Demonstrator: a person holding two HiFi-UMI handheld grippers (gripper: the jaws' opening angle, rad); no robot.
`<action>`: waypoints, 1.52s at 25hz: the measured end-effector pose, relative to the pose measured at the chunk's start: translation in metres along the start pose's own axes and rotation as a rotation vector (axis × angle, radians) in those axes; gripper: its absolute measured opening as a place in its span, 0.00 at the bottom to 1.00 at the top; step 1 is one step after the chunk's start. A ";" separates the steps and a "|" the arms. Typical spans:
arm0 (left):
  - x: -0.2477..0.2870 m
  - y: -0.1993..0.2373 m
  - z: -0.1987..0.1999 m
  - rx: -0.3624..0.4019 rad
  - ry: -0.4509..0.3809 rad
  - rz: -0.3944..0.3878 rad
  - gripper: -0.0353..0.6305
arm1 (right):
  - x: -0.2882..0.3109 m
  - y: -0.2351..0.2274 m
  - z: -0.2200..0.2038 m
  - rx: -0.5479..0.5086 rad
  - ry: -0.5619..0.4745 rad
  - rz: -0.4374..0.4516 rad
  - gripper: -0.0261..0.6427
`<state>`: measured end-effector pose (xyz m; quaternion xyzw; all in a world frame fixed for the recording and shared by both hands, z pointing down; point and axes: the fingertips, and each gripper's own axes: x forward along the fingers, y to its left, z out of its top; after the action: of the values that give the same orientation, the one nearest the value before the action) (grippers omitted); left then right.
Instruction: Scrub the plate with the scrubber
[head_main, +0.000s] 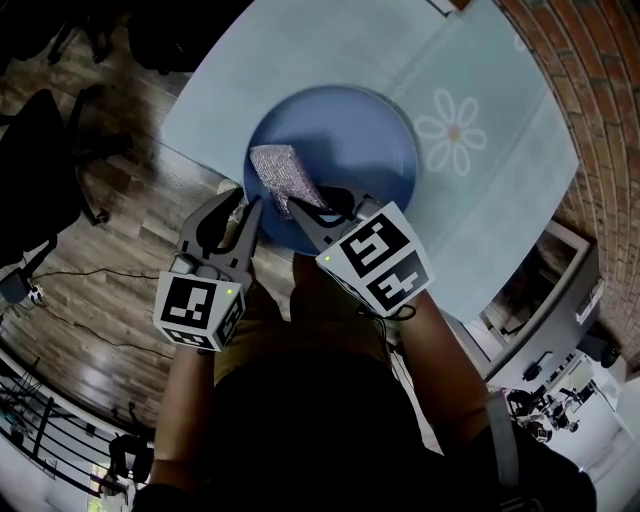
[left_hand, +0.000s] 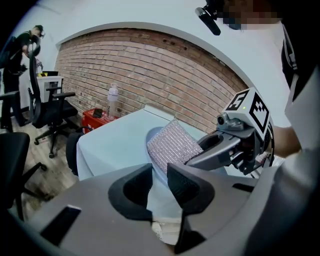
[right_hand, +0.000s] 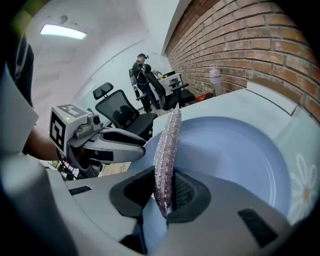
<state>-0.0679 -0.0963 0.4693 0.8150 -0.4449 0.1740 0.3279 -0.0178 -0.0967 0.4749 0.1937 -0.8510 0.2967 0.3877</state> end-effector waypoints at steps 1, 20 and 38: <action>0.000 0.000 0.000 0.000 -0.001 -0.001 0.21 | 0.000 -0.003 0.001 0.005 0.004 -0.006 0.16; 0.000 0.002 0.001 0.011 0.001 -0.009 0.21 | -0.014 -0.089 0.030 -0.097 0.036 -0.322 0.17; 0.000 0.001 0.000 0.032 0.037 0.008 0.21 | -0.071 -0.131 -0.013 -0.195 0.169 -0.508 0.17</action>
<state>-0.0692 -0.0968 0.4693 0.8149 -0.4394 0.1973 0.3224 0.1067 -0.1787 0.4735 0.3371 -0.7644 0.1221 0.5359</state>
